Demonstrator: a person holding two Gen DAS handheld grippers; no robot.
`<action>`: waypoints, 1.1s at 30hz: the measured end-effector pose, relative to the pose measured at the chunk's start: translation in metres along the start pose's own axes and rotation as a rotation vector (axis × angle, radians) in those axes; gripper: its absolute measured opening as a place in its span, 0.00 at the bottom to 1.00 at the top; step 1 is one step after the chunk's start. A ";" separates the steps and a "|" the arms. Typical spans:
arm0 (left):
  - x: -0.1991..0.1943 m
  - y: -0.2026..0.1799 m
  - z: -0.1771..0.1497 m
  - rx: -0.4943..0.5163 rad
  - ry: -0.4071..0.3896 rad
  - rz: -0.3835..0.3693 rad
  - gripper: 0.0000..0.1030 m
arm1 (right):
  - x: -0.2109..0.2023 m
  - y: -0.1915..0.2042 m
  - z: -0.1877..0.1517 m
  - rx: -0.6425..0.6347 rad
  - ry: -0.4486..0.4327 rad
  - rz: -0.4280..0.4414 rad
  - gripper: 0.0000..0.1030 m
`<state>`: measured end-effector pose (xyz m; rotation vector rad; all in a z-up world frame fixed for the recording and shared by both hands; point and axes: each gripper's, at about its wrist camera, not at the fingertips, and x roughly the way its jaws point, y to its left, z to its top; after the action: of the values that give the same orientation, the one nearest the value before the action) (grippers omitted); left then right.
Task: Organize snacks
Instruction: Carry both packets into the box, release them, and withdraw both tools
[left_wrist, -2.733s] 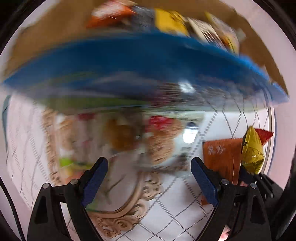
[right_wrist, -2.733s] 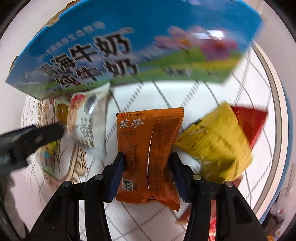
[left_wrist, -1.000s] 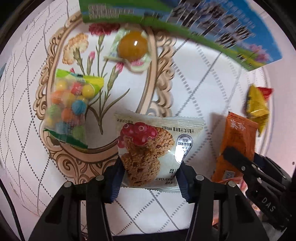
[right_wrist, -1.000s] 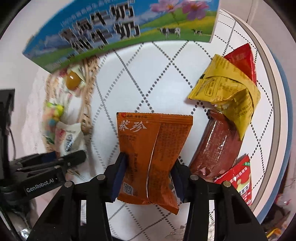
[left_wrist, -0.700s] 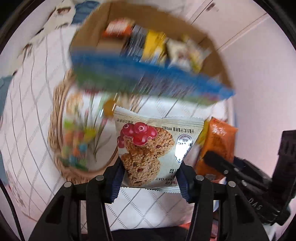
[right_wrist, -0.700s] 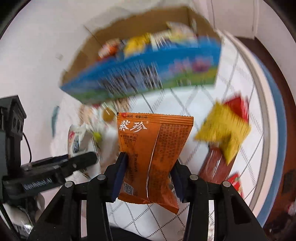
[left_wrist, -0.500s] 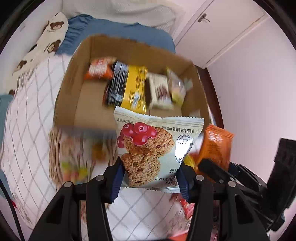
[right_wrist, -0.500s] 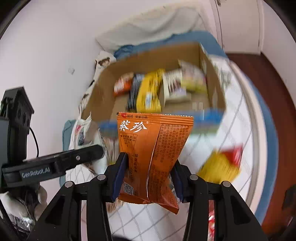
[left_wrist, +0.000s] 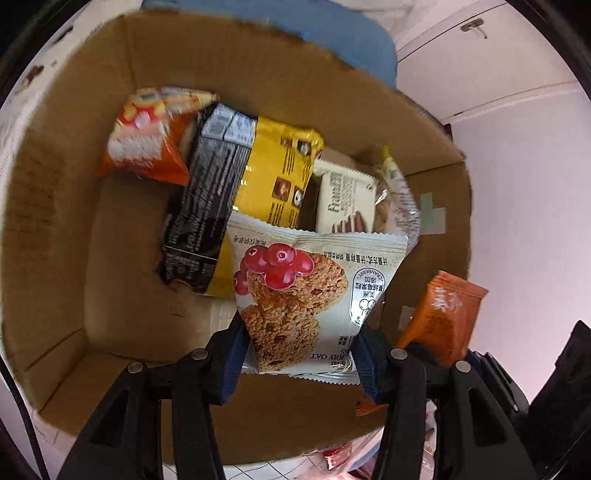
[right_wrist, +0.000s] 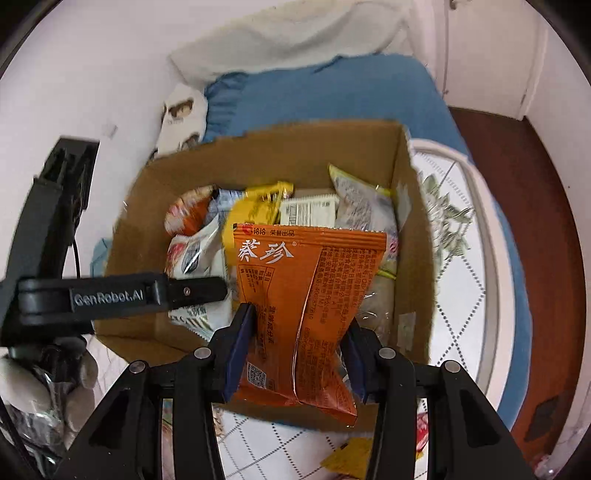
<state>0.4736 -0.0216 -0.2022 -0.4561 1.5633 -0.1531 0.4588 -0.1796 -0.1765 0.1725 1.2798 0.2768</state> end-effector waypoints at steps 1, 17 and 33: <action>0.003 0.001 -0.001 -0.005 0.008 -0.003 0.47 | 0.007 -0.002 0.003 -0.005 0.015 0.000 0.47; 0.000 0.005 -0.017 0.084 -0.041 0.144 0.85 | 0.038 0.004 0.001 -0.038 0.103 -0.093 0.95; -0.098 0.005 -0.085 0.245 -0.434 0.300 0.85 | -0.023 0.023 -0.039 -0.001 -0.106 -0.171 0.95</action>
<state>0.3874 0.0047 -0.1088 -0.0506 1.1494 -0.0106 0.4132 -0.1658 -0.1602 0.0754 1.1814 0.1197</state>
